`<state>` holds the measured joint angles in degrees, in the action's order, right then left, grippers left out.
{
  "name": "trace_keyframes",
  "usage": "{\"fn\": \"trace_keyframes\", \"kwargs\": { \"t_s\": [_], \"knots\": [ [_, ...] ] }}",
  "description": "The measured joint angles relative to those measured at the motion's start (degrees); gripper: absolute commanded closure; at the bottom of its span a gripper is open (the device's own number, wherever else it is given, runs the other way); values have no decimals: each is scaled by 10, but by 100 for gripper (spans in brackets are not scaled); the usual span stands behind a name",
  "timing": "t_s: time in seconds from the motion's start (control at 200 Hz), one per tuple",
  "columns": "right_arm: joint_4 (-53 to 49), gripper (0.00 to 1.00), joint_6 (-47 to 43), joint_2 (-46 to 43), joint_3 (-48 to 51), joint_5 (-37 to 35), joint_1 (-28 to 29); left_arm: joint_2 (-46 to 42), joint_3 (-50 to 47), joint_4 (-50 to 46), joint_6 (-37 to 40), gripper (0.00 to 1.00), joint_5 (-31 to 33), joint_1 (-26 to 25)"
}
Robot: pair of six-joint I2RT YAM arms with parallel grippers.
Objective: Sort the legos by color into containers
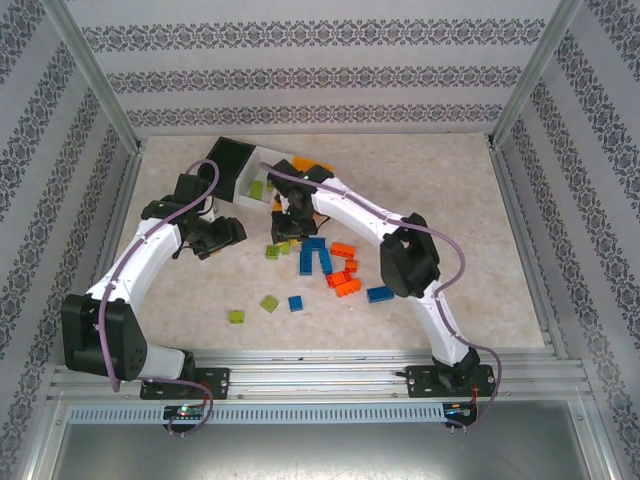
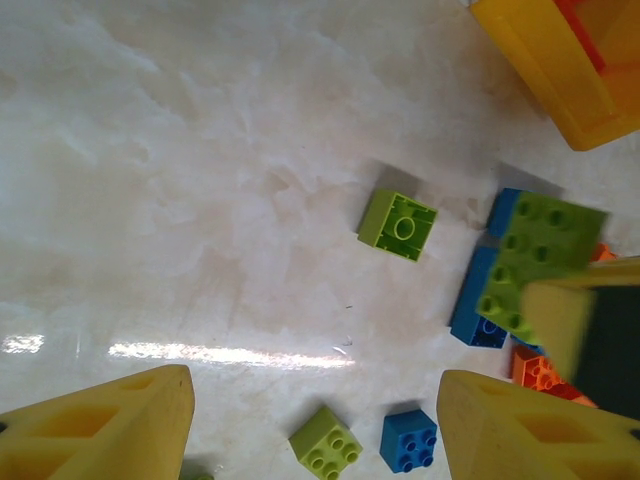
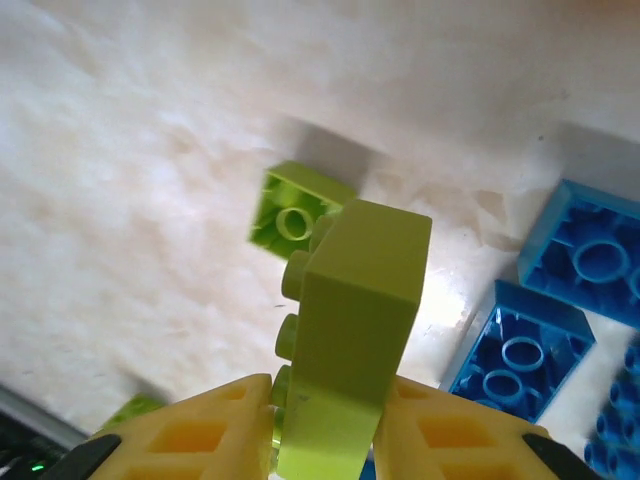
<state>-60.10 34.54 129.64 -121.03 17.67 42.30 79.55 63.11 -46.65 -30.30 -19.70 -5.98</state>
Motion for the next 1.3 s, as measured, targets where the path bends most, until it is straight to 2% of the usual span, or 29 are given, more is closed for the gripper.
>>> {"fn": "trace_keyframes", "kwargs": {
  "t_s": [0.105, 0.23, 0.415, 0.505, 0.669, 0.864, 1.299],
  "knots": [
    [25, 69, 20, -21, -16, 16, -19, 3, 0, 4, 0, 34, -14, 0],
    [64, 68, 43, -7, -68, 33, -49, 4, -2, 8, -2, 34, -31, 0],
    [101, 68, 70, 95, -237, 60, -86, -2, -13, 8, -16, 33, -56, 0],
    [128, 67, 92, 144, -288, 73, -99, -17, -20, 1, -21, 33, -58, 0],
    [192, 64, 141, 202, -300, 95, -117, -41, -21, -30, -26, 33, -57, 0],
    [253, 46, 181, 257, -336, 110, -126, -43, -19, -59, -34, 32, -54, 0],
    [296, 43, 196, 261, -349, 126, -137, -39, -16, -66, -51, 32, -41, -1]
  ]
}}
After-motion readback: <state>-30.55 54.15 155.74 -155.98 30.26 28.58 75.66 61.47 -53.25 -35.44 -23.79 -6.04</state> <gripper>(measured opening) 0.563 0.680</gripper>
